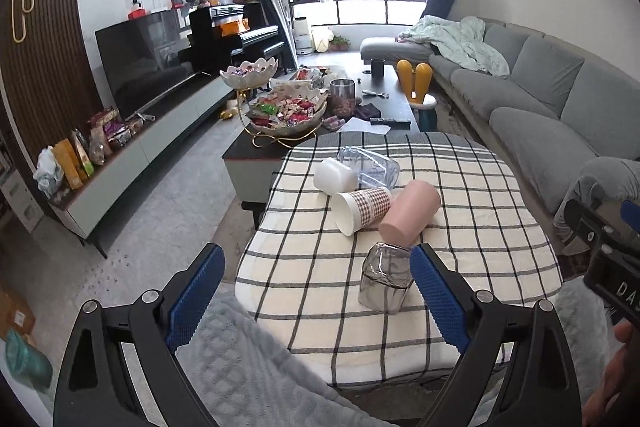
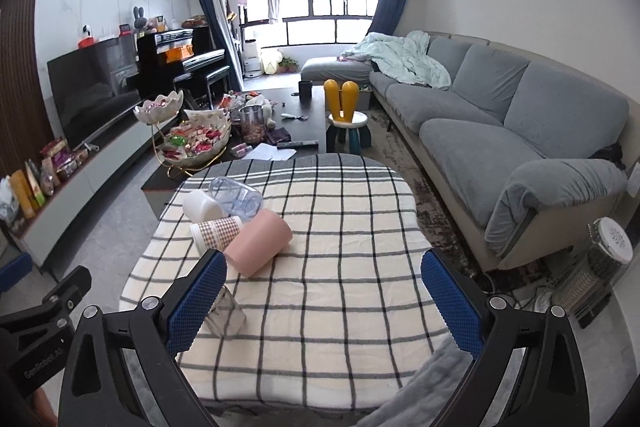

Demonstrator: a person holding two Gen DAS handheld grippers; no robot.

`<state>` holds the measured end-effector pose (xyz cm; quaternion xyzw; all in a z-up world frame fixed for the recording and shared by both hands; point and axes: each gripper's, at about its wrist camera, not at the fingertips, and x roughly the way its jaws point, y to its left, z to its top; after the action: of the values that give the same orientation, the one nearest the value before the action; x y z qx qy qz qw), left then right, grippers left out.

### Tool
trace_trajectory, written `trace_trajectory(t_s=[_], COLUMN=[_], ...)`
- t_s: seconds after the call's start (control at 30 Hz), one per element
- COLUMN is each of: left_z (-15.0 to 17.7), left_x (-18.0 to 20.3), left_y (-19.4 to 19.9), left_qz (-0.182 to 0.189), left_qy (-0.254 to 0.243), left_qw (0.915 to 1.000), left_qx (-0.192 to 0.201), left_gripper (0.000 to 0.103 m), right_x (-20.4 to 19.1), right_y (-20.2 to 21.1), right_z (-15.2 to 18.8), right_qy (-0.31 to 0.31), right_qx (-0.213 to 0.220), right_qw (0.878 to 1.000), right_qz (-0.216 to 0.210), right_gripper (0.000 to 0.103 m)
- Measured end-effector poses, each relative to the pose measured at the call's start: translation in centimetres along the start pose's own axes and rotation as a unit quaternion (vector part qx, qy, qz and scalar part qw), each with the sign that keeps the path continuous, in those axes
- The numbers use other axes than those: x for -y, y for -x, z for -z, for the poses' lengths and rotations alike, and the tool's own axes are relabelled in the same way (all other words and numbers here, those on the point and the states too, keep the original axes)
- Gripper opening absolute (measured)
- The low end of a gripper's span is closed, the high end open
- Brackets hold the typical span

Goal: Flip cup upside down

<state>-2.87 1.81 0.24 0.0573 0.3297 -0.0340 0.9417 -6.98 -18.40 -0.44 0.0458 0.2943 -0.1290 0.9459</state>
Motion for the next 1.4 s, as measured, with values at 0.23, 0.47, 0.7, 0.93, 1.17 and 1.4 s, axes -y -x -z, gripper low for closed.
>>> trace_trajectory(t_s=[0.23,0.47,0.7,0.93,1.17,1.4], left_z=[0.42,0.54,0.56,0.55,0.53,0.24], left_x=[-0.14,-0.33,-0.26,-0.21,-0.19,-0.13], left_y=[0.69,0.70,0.57,0.59,0.56,0.71], left_qz=[0.003,0.010,0.011,0.011,0.011,0.003], left_qy=[0.000,0.002,0.000,0.001,0.002,-0.001], left_qw=[1.0000,0.9999,0.9999,0.9999,0.9999,1.0000], left_qx=[0.007,-0.005,-0.007,-0.007,-0.007,0.001], left_gripper=[0.095,0.095,0.095,0.095,0.095,0.095], right_x=[-0.61,-0.55,-0.58,-0.45,-0.48,-0.44], right_y=[0.52,0.54,0.59,0.48,0.56,0.55], right_z=[0.06,0.10,0.08,0.06,0.04,0.05], right_qy=[0.007,0.007,0.007,0.007,0.007,0.006], right_qx=[0.005,0.005,0.006,0.006,0.006,0.005], right_qw=[1.000,1.000,1.000,1.000,1.000,1.000], right_qz=[0.008,0.008,0.008,0.007,0.006,0.006], right_gripper=[0.098,0.098,0.098,0.098,0.098,0.098])
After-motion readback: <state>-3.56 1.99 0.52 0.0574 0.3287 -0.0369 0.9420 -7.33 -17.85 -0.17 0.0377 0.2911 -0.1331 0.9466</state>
